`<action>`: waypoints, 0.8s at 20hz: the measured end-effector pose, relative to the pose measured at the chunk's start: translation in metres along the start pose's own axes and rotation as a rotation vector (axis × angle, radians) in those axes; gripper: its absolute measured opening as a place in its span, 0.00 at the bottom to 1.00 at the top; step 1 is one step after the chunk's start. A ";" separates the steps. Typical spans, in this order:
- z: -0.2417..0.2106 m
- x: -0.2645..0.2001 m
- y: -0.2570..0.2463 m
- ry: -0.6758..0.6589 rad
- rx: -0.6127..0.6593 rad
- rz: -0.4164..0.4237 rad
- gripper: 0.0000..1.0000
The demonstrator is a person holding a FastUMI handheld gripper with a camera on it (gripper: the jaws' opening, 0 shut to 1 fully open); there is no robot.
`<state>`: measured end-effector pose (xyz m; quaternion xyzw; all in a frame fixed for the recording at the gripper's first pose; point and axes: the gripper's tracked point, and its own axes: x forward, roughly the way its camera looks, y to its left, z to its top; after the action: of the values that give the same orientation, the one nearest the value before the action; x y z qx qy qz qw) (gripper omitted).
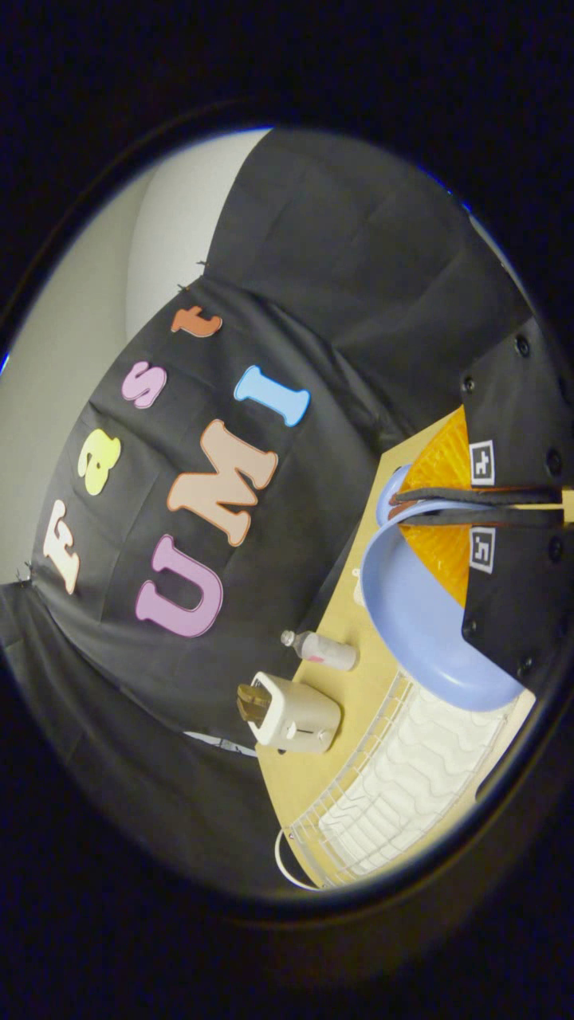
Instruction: Take the plate from the dish rack, then take the spoon from the basket and place it into the plate.
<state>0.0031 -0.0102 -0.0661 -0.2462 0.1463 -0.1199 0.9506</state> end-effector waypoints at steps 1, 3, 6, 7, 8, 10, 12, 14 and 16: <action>-0.005 -0.001 -0.008 -0.001 0.002 0.003 0.05; -0.022 -0.005 -0.018 0.012 0.014 0.020 0.05; -0.051 -0.007 -0.030 0.046 0.012 0.039 0.05; -0.063 -0.011 -0.032 0.058 0.015 0.053 0.05; -0.072 -0.014 -0.033 0.063 0.022 0.065 0.05; -0.091 -0.016 -0.034 0.084 0.045 0.097 0.05; -0.117 -0.017 -0.035 0.127 0.094 0.126 0.05; -0.138 -0.021 -0.032 0.162 0.149 0.151 0.05; -0.156 -0.025 -0.029 0.190 0.199 0.177 0.05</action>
<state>-0.0768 -0.0949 -0.1765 -0.1244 0.2442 -0.0722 0.9590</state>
